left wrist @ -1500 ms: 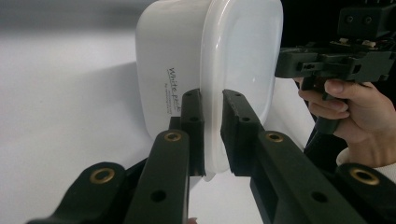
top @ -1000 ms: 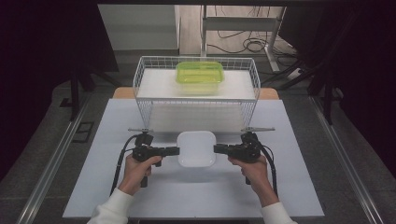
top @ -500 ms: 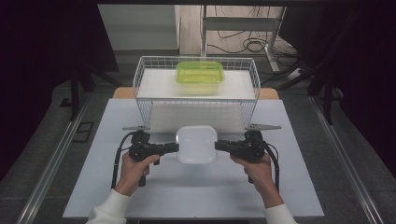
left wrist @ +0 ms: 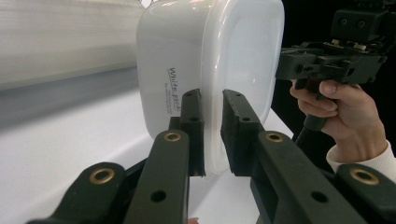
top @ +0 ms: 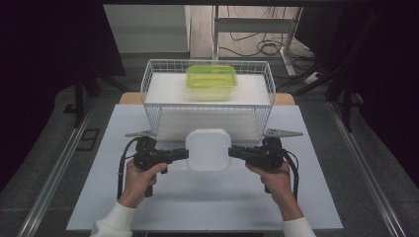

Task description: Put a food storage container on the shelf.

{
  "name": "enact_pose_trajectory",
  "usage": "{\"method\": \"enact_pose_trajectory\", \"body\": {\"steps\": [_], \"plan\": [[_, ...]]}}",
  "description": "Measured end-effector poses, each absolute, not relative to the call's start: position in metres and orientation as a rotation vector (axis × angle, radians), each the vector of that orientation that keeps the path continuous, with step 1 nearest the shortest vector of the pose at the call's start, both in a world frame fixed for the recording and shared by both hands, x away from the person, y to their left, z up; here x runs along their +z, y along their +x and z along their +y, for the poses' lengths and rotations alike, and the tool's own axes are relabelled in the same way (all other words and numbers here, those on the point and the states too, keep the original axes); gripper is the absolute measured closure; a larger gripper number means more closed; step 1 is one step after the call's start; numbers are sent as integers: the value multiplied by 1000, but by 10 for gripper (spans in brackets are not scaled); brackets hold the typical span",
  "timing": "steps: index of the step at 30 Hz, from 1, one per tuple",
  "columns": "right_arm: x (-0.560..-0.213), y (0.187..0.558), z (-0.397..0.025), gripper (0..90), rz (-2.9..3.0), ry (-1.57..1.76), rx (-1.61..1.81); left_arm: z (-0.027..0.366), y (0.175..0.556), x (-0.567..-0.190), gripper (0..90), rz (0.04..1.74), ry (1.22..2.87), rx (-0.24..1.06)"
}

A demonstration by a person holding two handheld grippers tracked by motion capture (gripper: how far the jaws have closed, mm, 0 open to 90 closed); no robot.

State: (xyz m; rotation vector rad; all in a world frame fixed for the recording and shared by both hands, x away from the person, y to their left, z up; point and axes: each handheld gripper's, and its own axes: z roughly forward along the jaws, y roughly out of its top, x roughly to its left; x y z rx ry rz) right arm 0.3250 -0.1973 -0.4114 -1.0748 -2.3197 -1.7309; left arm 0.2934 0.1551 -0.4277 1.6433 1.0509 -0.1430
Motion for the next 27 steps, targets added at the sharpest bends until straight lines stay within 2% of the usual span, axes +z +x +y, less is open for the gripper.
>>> {"method": "enact_pose_trajectory", "body": {"steps": [16,27], "plan": [[-397,320,-199,773,-2342,-1039,-1778,154,288,-411,799,1011,1653,-87],[-377,326,-196,773,-2339,-1007,-1837,157,295,-387,799,983,1659,-46]]}}
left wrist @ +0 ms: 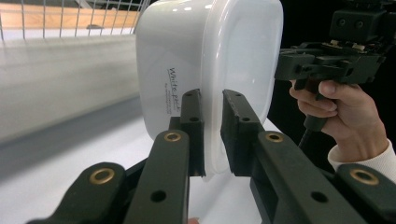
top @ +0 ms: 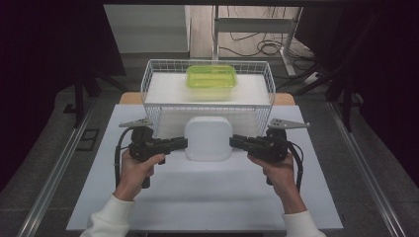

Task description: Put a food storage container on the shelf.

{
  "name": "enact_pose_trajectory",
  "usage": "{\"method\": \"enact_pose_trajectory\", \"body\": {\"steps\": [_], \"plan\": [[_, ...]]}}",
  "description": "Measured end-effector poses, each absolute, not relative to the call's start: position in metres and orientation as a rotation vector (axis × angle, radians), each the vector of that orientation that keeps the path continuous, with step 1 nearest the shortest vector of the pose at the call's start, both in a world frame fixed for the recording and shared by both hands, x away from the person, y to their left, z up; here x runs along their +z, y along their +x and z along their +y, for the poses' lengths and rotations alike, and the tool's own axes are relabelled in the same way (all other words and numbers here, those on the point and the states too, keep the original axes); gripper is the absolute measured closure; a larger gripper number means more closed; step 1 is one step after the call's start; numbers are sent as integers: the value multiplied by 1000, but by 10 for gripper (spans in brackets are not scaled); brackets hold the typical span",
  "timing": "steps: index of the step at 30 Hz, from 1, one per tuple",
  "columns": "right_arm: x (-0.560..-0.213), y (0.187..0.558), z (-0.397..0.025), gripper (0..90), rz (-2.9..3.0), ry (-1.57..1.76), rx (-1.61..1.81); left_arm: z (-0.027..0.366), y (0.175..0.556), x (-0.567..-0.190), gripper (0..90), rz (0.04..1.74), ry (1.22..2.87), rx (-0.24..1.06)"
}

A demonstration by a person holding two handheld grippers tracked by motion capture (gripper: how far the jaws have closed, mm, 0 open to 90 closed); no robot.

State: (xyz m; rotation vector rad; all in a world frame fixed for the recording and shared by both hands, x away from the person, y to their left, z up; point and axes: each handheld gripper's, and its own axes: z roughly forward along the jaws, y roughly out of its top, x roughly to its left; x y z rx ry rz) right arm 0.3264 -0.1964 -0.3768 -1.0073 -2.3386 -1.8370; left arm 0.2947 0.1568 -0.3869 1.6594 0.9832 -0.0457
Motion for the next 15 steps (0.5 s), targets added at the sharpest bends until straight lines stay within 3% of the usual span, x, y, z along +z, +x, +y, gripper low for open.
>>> {"method": "enact_pose_trajectory", "body": {"steps": [15], "plan": [[-320,346,-193,774,-2362,-966,-1926,160,317,-325,799,927,1649,27]]}}
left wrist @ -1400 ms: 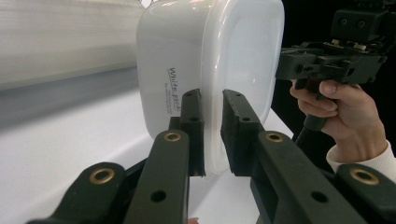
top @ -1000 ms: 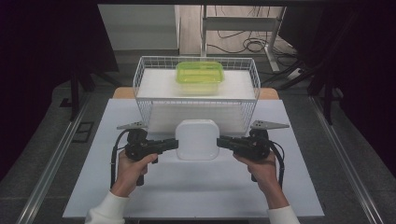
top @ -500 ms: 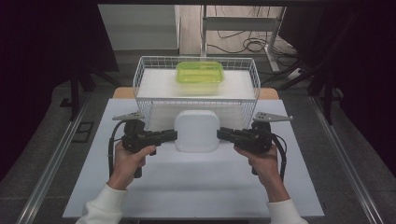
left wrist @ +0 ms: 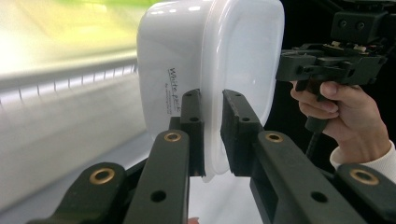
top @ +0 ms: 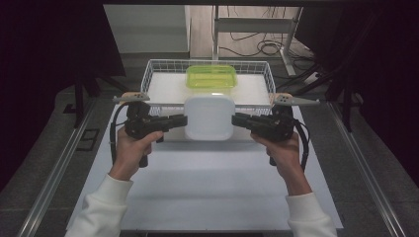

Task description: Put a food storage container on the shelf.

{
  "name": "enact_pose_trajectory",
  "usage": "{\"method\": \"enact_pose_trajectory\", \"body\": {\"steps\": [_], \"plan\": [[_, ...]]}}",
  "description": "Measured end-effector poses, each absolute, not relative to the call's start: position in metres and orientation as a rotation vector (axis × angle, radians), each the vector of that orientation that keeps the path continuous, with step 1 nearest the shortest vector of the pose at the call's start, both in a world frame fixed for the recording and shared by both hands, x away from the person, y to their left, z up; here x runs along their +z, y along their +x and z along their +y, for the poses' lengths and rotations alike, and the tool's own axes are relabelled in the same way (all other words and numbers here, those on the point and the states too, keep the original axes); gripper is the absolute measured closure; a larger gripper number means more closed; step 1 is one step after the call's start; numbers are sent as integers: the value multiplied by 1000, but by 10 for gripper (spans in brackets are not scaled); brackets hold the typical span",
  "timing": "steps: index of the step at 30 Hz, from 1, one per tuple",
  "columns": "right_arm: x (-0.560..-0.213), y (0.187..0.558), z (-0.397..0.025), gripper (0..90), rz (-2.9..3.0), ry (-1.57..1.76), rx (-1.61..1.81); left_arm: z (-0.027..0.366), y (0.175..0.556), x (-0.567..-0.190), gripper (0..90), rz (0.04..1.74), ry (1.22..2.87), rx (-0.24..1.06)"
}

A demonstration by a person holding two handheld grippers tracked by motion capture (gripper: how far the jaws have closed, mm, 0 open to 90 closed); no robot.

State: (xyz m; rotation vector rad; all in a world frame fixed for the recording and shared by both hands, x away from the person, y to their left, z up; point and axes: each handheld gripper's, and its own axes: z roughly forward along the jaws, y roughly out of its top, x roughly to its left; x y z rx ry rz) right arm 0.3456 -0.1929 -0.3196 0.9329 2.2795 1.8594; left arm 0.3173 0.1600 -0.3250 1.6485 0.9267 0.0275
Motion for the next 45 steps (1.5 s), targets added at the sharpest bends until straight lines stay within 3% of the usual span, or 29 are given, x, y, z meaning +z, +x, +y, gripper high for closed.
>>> {"method": "enact_pose_trajectory", "body": {"steps": [12,23,31,45], "plan": [[-263,371,-184,775,2246,874,1860,169,349,-274,797,891,1623,68],[-227,426,-180,775,2261,958,1867,174,408,-242,797,932,1611,0],[-236,472,-179,776,2298,1112,1857,173,449,-252,797,1015,1607,-79],[-254,503,-180,785,2335,1306,1877,176,481,-273,798,1110,1596,-213]]}}
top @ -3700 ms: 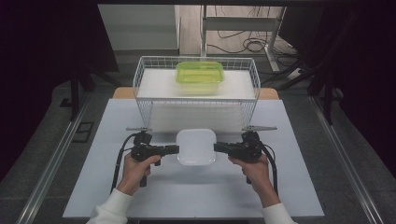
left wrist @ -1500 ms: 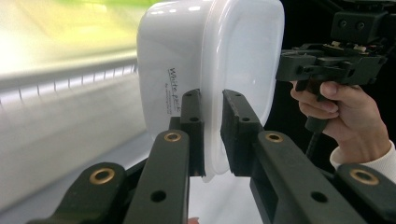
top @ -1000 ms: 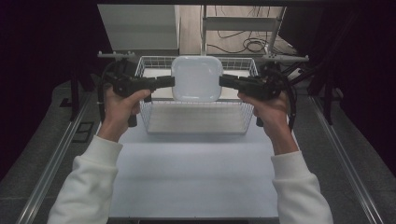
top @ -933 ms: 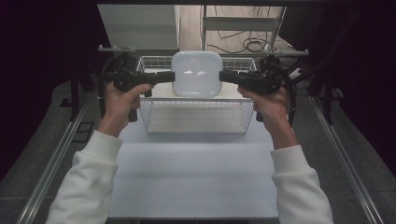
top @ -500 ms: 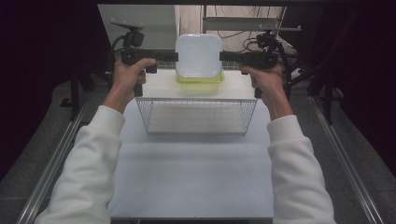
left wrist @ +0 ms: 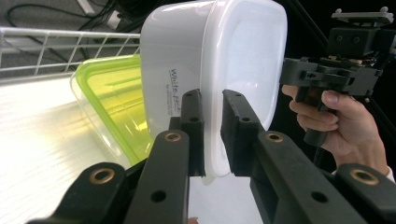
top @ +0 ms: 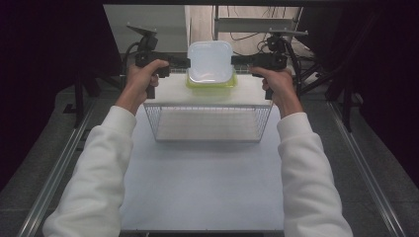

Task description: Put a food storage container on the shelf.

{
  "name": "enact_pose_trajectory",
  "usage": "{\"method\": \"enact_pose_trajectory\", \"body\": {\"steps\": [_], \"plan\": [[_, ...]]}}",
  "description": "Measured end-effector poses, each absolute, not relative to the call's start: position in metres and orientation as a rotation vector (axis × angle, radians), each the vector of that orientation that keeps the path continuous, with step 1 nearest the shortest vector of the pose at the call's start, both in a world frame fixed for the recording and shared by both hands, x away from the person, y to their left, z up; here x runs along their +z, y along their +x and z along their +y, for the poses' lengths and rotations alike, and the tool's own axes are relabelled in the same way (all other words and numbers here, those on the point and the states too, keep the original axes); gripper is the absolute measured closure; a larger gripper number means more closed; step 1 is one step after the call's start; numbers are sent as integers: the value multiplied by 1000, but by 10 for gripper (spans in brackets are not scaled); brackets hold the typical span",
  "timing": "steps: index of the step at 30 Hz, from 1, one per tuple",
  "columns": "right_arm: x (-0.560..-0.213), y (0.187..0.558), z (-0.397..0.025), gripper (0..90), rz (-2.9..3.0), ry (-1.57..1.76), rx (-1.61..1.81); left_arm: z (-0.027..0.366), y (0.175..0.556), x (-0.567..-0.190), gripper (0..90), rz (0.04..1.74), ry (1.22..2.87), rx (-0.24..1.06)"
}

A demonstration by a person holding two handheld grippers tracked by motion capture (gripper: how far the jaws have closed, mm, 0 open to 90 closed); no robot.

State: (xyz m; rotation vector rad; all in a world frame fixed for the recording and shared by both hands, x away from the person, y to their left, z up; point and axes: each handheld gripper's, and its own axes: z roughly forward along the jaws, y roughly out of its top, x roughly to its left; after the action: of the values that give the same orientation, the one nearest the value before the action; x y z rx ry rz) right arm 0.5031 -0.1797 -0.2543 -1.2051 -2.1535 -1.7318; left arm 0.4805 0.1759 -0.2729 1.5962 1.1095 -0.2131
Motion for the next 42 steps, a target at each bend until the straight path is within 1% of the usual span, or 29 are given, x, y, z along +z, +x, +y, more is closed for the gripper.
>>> {"method": "enact_pose_trajectory", "body": {"steps": [9,12,18,21,23,29,31,34,35,37,38,39,40,42], "plan": [[-260,512,-181,767,-2093,-1270,-1705,176,491,-274,800,1144,1554,-281],[-265,519,-181,736,-2055,-1325,-1680,176,499,-277,794,1181,1498,-317],[-269,526,-180,724,-1983,-1370,-1689,178,507,-282,783,1212,1431,-351],[-272,531,-180,712,-1937,-1412,-1681,177,510,-285,766,1231,1421,-354],[-276,533,-178,681,-1916,-1448,-1656,178,512,-288,758,1234,1415,-365],[-278,534,-178,681,-1885,-1462,-1668,178,512,-289,752,1217,1419,-350],[-278,534,-177,642,-1886,-1459,-1682,177,510,-288,707,1209,1430,-317],[-273,529,-175,551,-1906,-1450,-1730,174,500,-280,643,1170,1461,-193],[-270,525,-174,528,-1933,-1450,-1751,174,496,-277,602,1158,1470,-165],[-265,520,-174,505,-1961,-1432,-1782,173,489,-272,539,1141,1480,-118],[-259,512,-175,477,-2011,-1405,-1802,172,480,-268,481,1109,1516,-74],[-259,512,-175,477,-2011,-1405,-1802,172,480,-268,453,1109,1516,-74],[-256,509,-177,463,-2044,-1390,-1811,172,476,-266,453,1097,1536,-48],[-252,500,-181,447,-2111,-1370,-1832,172,465,-263,406,1077,1565,4]]}}
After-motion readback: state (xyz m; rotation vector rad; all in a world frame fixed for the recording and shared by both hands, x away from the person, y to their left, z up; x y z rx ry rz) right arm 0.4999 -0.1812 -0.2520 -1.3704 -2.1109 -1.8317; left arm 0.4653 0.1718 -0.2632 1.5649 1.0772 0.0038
